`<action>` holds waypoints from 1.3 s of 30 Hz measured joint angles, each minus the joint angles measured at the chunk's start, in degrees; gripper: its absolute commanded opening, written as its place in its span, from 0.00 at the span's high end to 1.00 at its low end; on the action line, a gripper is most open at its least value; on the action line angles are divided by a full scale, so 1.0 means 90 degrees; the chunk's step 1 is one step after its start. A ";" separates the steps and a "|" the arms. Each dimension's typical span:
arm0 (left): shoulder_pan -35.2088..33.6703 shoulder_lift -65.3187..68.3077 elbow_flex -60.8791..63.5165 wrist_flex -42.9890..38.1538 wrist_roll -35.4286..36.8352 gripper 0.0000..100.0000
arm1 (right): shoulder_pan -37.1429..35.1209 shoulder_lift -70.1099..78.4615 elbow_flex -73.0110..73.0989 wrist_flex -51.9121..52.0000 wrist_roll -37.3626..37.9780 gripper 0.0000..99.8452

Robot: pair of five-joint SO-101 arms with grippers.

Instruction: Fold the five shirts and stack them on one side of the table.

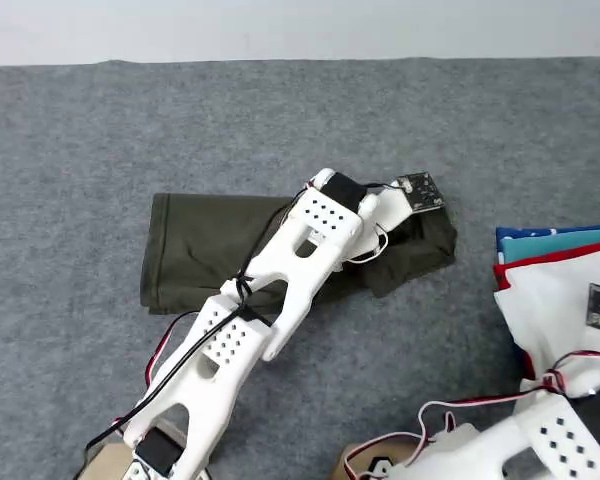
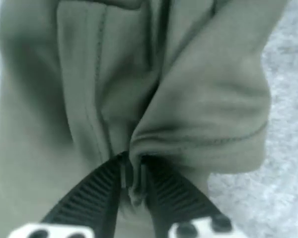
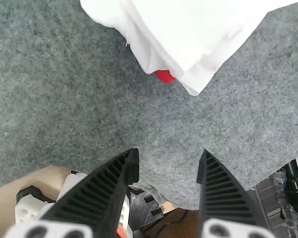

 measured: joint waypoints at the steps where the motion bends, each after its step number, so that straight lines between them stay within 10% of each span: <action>1: -0.0010 0.0000 -0.0010 0.0000 0.0000 1.00 | 0.0000 0.0000 0.0000 0.0000 0.0000 0.80; 13: -0.0068 0.0068 -0.0889 0.0000 0.0274 0.84 | 0.0000 0.0000 0.0000 0.0000 0.0000 0.80; 39: -0.0635 0.0371 -0.1182 -0.0303 0.0361 0.84 | 0.0000 0.0000 0.0000 0.0000 0.0000 0.80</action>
